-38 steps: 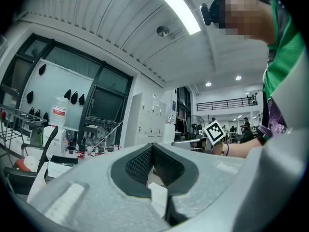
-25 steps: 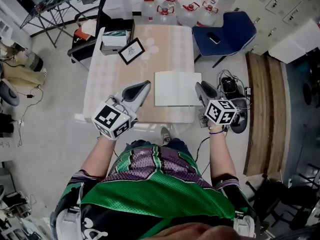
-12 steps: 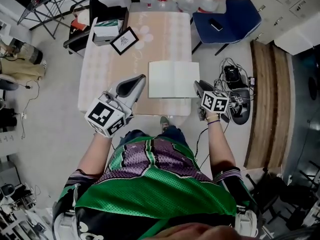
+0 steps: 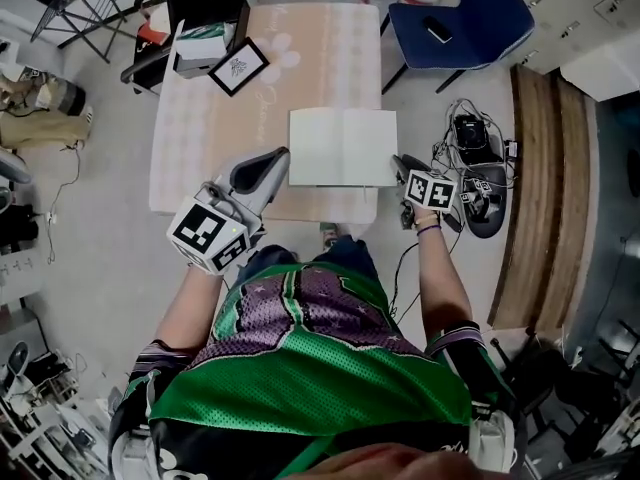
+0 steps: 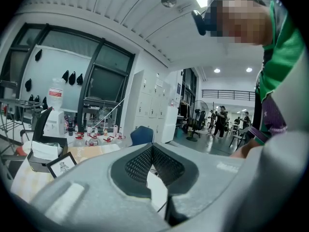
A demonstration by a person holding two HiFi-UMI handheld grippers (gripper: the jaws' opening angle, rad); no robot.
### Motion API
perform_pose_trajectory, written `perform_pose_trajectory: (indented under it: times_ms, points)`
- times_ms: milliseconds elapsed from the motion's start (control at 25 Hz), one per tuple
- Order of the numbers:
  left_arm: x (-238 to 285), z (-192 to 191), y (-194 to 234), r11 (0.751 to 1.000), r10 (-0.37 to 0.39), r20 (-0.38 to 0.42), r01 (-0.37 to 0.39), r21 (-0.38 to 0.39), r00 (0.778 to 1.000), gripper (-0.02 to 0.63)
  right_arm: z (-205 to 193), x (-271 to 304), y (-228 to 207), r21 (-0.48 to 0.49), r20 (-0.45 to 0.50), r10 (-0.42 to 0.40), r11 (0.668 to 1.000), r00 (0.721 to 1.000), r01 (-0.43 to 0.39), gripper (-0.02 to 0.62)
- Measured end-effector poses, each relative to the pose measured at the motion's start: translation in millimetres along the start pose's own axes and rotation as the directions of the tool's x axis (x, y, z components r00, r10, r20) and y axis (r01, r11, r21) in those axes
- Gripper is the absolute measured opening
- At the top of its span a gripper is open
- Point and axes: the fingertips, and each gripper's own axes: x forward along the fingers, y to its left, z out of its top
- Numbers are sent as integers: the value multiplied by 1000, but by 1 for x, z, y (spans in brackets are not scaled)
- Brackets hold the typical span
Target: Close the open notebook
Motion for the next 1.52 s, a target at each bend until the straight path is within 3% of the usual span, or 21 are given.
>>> perform_pose_trajectory:
  times_ms: [200,320,720,1080,1520]
  points:
    - [14,-8,-4,1000,0,-20,0,-11,1000,15,-10,10,-19,90,-21,36,995,999,-34,126]
    - [22,-13,-4,1000,4,-33,-5,-21,999,15,-17,17,-23,172,-33,107,980,994,-100,151]
    - [32,-15,-3,1000,20,-48,-21,-20,999,15,-26,26,-15,369,-12,344,874,939,-316,163]
    - [11,-3,29,999,40,-6,-40,-31,999,15,-17,17,-13,364,38,258,896,966,-253,75]
    - [-42,-3,67,999,31,48,-29,-46,998,15,-1,2,5,328,55,87,939,995,-101,41]
